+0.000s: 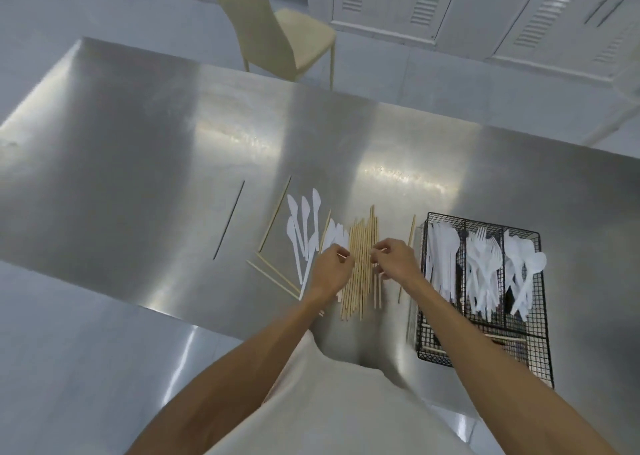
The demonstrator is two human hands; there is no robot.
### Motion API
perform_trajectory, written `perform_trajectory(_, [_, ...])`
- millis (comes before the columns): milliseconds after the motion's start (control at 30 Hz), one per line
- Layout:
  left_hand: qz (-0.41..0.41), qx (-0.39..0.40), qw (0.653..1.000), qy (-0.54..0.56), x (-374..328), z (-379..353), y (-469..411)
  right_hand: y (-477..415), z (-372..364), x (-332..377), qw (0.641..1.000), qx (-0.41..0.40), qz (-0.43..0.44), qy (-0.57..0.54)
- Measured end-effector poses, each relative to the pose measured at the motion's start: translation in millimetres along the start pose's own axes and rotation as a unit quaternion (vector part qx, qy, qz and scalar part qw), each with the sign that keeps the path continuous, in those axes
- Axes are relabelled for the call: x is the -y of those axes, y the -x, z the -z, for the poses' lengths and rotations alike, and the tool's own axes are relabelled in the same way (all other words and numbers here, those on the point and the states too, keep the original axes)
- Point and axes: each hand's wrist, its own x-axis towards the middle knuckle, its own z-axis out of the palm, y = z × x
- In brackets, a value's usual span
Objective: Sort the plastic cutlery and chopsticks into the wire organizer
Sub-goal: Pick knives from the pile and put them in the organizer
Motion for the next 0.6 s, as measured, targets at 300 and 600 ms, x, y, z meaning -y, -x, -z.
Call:
perform_trajectory(300, [0.112, -0.072, 0.991, 0.022, 40.8, 56.0, -25.1, -16.4, -66.3, 52.0, 0.997, 0.014, 0.049, 0.065])
perform_trajectory(600, [0.146, -0.073, 0.986, -0.040, 59.6, 76.8, -51.7, -46.3, -104.9, 100.3, 0.988, -0.056, 0.068, 0.125])
